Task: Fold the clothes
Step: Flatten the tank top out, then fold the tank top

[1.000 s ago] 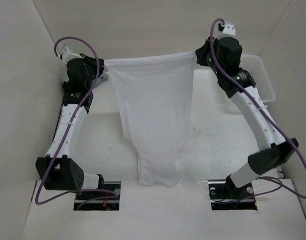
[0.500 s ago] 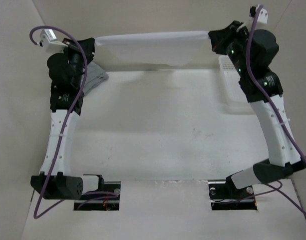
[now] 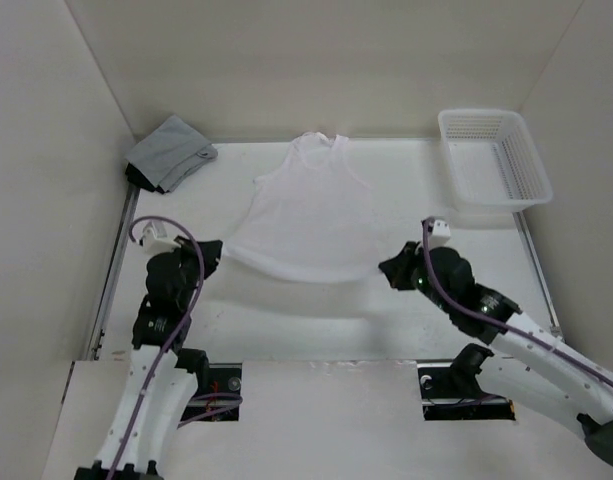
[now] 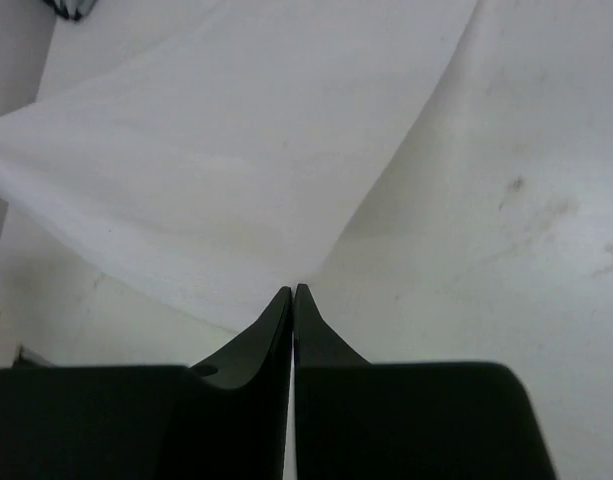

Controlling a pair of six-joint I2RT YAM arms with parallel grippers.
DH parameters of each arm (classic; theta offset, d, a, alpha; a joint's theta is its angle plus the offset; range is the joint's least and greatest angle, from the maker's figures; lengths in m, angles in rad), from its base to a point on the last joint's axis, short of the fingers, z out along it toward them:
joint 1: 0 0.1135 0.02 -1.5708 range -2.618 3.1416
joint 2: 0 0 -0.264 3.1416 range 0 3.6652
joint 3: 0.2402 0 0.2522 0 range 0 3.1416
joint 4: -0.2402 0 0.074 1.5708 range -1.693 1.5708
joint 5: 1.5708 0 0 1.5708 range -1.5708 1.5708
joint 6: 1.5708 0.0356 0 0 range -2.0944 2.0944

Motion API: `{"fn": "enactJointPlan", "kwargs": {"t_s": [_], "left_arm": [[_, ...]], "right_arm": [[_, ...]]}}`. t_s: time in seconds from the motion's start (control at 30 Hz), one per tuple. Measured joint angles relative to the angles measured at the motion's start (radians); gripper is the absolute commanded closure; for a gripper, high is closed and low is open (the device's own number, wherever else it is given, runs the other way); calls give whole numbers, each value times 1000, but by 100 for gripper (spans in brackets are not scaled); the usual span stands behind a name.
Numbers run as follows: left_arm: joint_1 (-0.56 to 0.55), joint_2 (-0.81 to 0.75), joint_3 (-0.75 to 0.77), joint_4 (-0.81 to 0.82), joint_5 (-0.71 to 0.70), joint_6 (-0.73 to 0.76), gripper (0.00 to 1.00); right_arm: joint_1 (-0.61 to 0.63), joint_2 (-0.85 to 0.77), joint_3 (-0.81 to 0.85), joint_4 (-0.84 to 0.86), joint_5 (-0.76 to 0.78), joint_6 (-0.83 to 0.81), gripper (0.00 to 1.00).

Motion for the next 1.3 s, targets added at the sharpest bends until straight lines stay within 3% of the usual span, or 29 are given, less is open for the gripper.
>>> {"fn": "enactJointPlan", "kwargs": {"t_s": [0.23,0.33,0.43,0.57,0.77,0.87,1.0,1.03,1.07,1.13,1.2,1.3], "left_arm": [[-53,-394,-85,-340,19,-29,100],[-100,-412,-69,-413,-1,-47,100],[-120,-338,-37,-417,-39,-49,100],[-122,-65,34,-247,-83,-46,100],[-124,529,267,95,-143,-45,100],[-121,816,466,211,-153,-44,100],[-111,1145,763,288,-163,-29,98],[-106,1221,839,293,-164,-26,92],[-100,1289,909,293,-164,-23,78],[-84,1432,1052,299,-161,-11,57],[-65,1525,1117,306,-153,-9,53],[-42,1529,1023,307,-145,-8,58]], "right_arm": [[377,-249,-220,-169,95,233,98],[523,-271,-209,-238,169,318,97],[544,-217,-143,-271,224,320,97],[277,-65,-7,-187,196,199,97],[-251,291,165,84,-55,42,97],[-382,528,309,176,-154,12,97],[-465,880,612,240,-257,-3,94],[-477,966,692,254,-275,-4,90],[-487,1044,772,256,-290,1,81],[-500,1195,917,272,-305,14,54],[-508,1288,973,285,-309,24,41],[-512,1308,912,279,-313,37,42]]}}
